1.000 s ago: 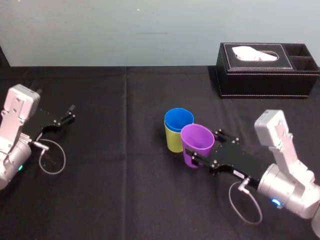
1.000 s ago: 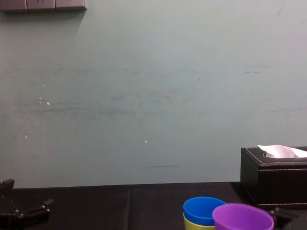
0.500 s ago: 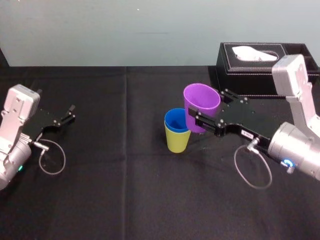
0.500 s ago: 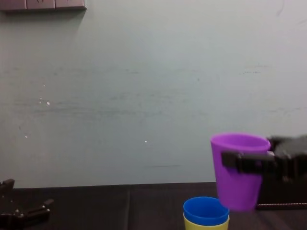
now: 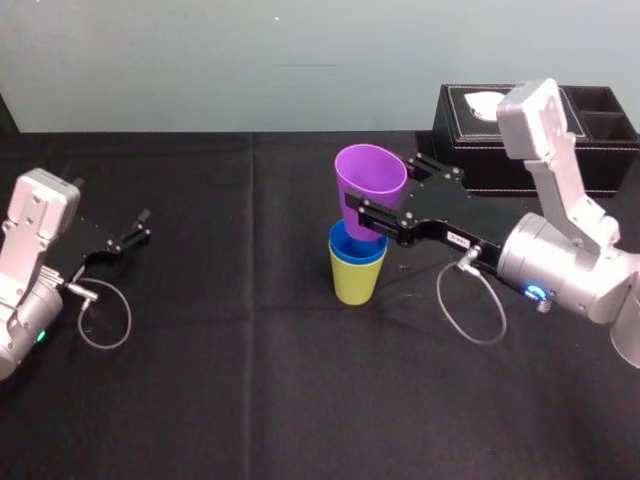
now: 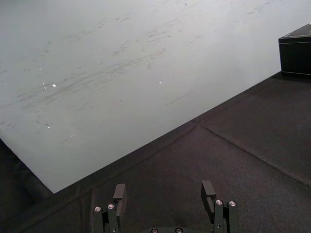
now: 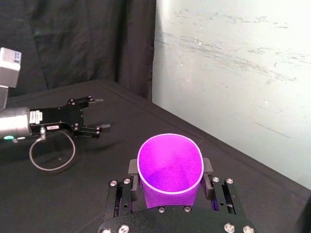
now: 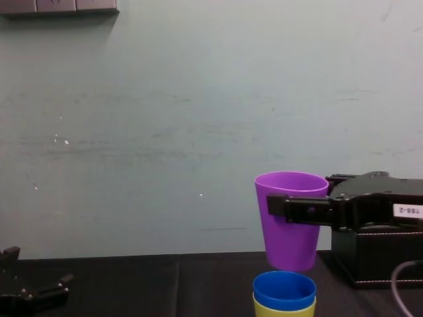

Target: Stack the three plastic cups sequentially using one hand.

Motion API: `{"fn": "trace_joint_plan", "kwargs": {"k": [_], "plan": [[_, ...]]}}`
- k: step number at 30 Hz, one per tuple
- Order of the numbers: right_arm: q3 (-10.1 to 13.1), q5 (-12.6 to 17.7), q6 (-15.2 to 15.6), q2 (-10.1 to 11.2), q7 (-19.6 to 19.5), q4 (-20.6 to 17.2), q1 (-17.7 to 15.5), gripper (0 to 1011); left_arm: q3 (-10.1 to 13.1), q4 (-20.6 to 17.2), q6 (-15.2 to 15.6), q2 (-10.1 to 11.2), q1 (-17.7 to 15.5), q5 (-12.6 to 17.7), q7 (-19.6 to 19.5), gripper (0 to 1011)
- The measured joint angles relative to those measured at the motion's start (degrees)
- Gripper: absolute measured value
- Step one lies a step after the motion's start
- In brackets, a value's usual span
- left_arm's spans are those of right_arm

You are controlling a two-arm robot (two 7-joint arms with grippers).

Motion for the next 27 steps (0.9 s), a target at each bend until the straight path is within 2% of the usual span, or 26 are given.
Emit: {"fn": "trace_joint_plan", "kwargs": {"k": [11,27], "plan": [[-2.0,-0.4,-2.0,-1.3,1.1,4.6,3.2,731,0.0,0.0,0.0,0.0,0.0,0.0,0.0,1011],[-3.5,-1.4,-3.9,-2.3,1.9,8.7,4.8,731,0.0,0.0,0.0,0.0,0.0,0.0,0.0,1011]]}}
